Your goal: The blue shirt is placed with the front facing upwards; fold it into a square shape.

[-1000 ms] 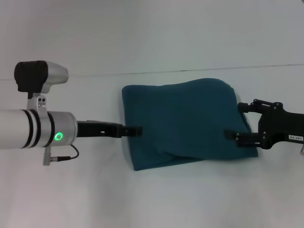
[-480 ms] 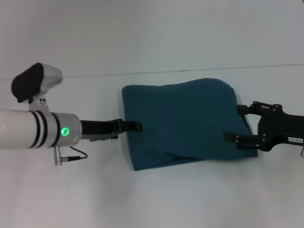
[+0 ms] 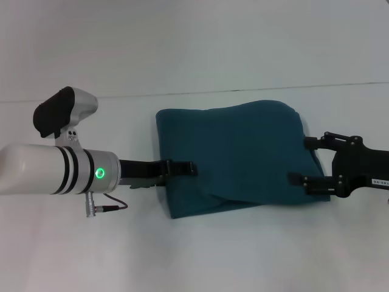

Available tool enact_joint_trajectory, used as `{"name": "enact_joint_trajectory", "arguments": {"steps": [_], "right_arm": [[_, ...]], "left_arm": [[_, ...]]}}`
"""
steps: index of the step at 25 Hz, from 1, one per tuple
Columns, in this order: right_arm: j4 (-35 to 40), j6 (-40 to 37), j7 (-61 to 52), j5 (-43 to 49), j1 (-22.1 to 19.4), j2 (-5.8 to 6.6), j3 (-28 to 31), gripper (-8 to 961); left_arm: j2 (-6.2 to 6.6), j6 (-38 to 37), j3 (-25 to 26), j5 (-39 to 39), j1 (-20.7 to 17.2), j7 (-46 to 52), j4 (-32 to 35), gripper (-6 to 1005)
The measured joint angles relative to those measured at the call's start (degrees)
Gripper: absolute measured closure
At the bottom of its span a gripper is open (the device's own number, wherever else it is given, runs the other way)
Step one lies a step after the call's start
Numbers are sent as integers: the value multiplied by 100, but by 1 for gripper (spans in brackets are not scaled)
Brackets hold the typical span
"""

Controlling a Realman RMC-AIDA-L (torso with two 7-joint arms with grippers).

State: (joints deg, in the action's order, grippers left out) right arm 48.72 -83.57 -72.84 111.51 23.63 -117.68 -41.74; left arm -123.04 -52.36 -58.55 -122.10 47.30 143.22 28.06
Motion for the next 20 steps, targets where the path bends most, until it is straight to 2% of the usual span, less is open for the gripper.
{"name": "enact_joint_trajectory", "arguments": {"steps": [16,20], "right_arm": [[40,-2,16,-2,-35,-21,25,36],[40,-1,16,-10,-35,-28,26,36]], "left_arm": [[-31,57,-152,-34,165,-7,-153,115],[-29,64,-157,-45,120,-47,-140,251]]}}
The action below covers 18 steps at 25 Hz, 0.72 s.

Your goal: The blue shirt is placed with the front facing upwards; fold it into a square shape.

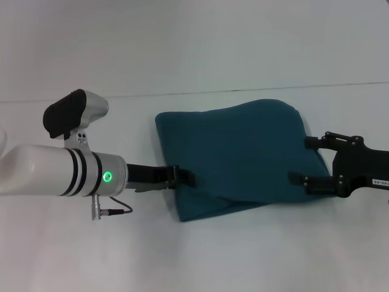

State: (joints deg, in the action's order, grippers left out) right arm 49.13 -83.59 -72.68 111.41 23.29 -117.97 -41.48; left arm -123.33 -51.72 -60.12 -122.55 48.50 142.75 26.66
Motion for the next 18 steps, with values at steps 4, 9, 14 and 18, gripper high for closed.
{"name": "enact_joint_trajectory", "arguments": {"steps": [4,9,14,18], "right_arm": [[0,0,0,-12,0,0,0,36],[4,0,0,-22,0,3,0,36],[9,7,0,-23,0,2,9,36],[9,31,0,-28,0,0,87,36]], "left_arm": [[-9,0,0,-6,-10,-62,-6,404],[-26,-5,0,-6,-16,-155,-12,618],[-33,-17,0,-6,-54,-222,23,858],[-25,-57,4,-5,-277,-248,265,908]]}}
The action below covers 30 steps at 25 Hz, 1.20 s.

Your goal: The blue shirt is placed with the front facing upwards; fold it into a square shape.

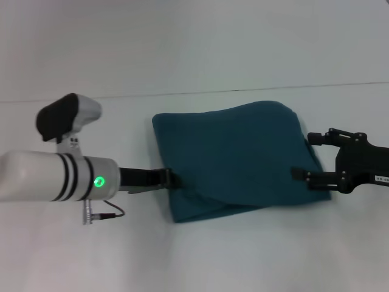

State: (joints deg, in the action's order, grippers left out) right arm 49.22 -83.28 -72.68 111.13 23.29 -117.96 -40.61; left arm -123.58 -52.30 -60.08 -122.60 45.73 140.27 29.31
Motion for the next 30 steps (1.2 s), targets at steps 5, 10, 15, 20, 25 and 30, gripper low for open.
{"name": "enact_joint_trajectory", "arguments": {"steps": [5,10,15,20,25,30], "right_arm": [[0,33,0,-5,0,-20,64,36],[0,84,0,-5,9,-44,64,36],[-1,173,0,5,47,-76,63,36],[-9,204,0,10,78,-115,62,36],[-9,231,-1,8,81,-139,62,36],[-9,234,-26,5,80,-142,62,36]], "left_arm": [[-29,-143,4,14,-509,0,588,909],[-28,-413,63,35,-918,0,1055,911],[-36,-508,72,36,-1239,0,1429,910],[-36,-513,137,18,-1470,0,1658,911],[-35,-517,222,23,-1578,-142,1700,916],[-34,-604,247,79,-1600,-365,1664,916]]}}
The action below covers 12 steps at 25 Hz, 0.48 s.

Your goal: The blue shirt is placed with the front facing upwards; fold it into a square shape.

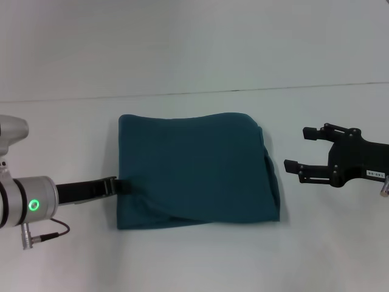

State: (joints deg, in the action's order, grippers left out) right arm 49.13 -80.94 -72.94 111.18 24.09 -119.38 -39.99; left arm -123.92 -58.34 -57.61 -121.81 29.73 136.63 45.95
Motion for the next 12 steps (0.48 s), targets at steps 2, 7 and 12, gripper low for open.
{"name": "enact_joint_trajectory", "arguments": {"steps": [2,7,12], "right_arm": [[0,0,-2,-1,4,0,0,36],[0,0,9,-5,16,2,-14,36],[0,-27,5,-6,43,4,-44,36]], "left_arm": [[0,-111,17,34,2,-76,-9,917],[-7,-234,40,126,-9,-274,5,917],[-9,-201,88,213,-22,-649,28,779]]}}
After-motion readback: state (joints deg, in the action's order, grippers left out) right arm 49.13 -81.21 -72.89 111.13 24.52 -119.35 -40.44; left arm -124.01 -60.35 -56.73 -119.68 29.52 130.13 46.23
